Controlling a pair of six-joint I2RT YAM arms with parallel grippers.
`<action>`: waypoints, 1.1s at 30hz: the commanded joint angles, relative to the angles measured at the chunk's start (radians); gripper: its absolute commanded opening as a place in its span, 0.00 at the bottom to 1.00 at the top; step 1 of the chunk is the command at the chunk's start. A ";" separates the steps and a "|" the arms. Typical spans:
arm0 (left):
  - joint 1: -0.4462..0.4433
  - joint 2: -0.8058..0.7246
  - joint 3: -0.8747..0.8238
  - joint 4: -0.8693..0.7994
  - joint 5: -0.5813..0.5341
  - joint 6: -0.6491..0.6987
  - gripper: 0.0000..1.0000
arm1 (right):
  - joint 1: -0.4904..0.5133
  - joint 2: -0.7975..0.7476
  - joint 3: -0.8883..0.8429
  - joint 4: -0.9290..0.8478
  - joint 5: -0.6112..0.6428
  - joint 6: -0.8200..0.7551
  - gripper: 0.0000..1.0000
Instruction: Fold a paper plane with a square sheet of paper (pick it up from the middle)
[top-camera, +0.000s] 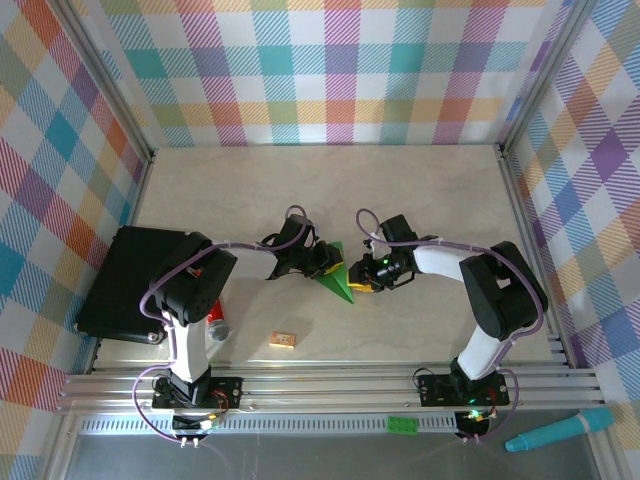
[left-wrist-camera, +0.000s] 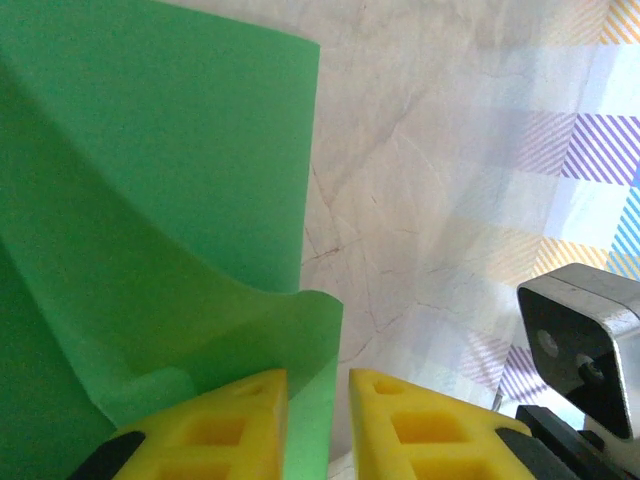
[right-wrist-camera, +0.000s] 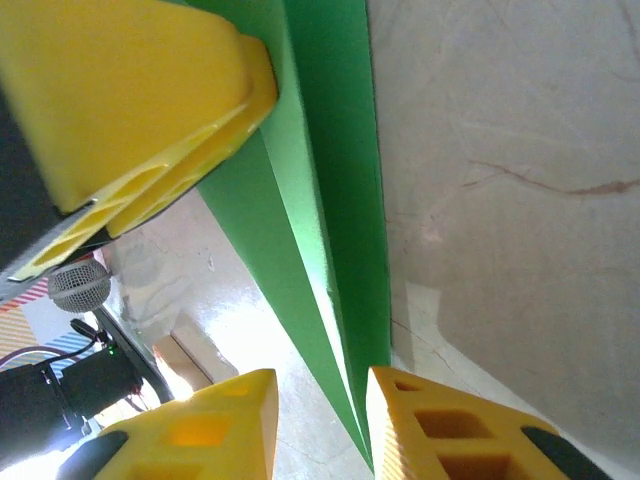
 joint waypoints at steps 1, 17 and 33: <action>-0.010 -0.034 0.018 -0.050 0.011 0.032 0.23 | 0.000 0.006 -0.009 -0.025 -0.040 -0.023 0.31; -0.009 -0.050 0.019 -0.081 0.019 0.050 0.22 | 0.023 0.017 -0.014 -0.062 -0.061 -0.039 0.26; -0.009 -0.050 0.019 -0.090 0.018 0.054 0.22 | 0.045 0.034 -0.017 -0.076 -0.060 -0.049 0.20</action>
